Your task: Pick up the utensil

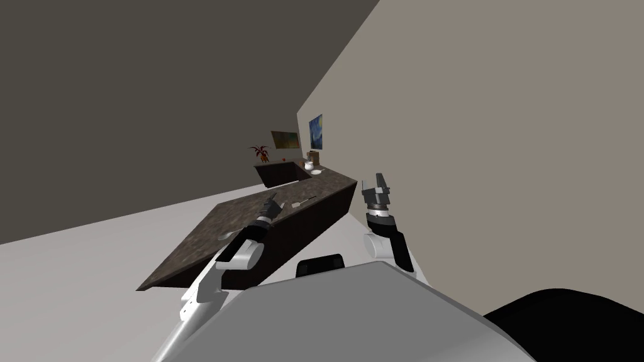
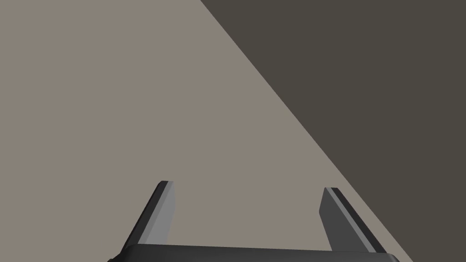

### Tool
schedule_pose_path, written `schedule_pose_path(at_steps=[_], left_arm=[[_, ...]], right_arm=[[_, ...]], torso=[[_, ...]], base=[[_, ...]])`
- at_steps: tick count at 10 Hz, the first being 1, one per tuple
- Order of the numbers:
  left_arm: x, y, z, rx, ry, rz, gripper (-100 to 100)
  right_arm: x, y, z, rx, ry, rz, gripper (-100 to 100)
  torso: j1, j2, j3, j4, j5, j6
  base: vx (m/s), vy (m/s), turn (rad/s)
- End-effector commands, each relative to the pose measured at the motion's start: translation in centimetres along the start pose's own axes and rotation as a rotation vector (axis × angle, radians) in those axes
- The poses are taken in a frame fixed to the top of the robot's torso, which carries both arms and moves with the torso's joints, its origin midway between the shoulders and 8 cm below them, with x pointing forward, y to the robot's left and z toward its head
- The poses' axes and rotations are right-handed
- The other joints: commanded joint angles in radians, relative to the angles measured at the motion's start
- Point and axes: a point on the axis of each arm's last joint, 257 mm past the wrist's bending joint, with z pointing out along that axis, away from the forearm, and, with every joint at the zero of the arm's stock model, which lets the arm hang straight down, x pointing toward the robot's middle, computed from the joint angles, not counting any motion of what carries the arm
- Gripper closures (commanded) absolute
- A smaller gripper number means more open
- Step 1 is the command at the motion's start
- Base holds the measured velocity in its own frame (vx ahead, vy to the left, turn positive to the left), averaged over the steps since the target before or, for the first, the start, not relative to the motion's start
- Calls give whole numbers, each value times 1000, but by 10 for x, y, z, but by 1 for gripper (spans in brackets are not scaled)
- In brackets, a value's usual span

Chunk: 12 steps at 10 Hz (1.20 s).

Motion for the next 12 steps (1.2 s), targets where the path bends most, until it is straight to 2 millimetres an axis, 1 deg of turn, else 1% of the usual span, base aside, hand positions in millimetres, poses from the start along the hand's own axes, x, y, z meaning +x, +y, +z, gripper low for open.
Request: schedule_pose_path(at_steps=[1, 5, 7, 8, 9, 10, 11, 12], left_arm=[[-3, 13, 5, -56, 0, -35, -100], [-13, 40, 12, -178, -17, -103, -100], [-16, 50, 10, -215, -32, -102, -100], [-20, 59, 12, -259, -39, -135, -100], [-22, 64, 11, -280, -49, -134, -100], [-25, 71, 13, -315, -55, -167, -100], [-28, 77, 11, -341, -67, -166, -100], [-28, 79, 10, -349, -71, -166, -100]], right_arm=[[0, 0, 0, 0, 0, 0, 0], [0, 0, 0, 0, 0, 0, 0], [0, 0, 0, 0, 0, 0, 0], [0, 0, 0, 0, 0, 0, 0], [0, 0, 0, 0, 0, 0, 0], [0, 0, 0, 0, 0, 0, 0], [0, 0, 0, 0, 0, 0, 0], [0, 0, 0, 0, 0, 0, 0]], torso=[[0, 0, 0, 0, 0, 0], [1, 0, 0, 0, 0, 0], [1, 0, 0, 0, 0, 0], [0, 0, 0, 0, 0, 0], [0, -1, 0, 0, 0, 0], [0, -1, 0, 0, 0, 0], [0, -1, -1, 0, 0, 0], [0, -1, -1, 0, 0, 0]], base=[[-7, 10, -18], [-7, 15, -21], [-1, 10, -9], [1, 8, -34], [2, 11, -26], [4, 13, -48], [5, 12, -28], [4, 5, 4]])
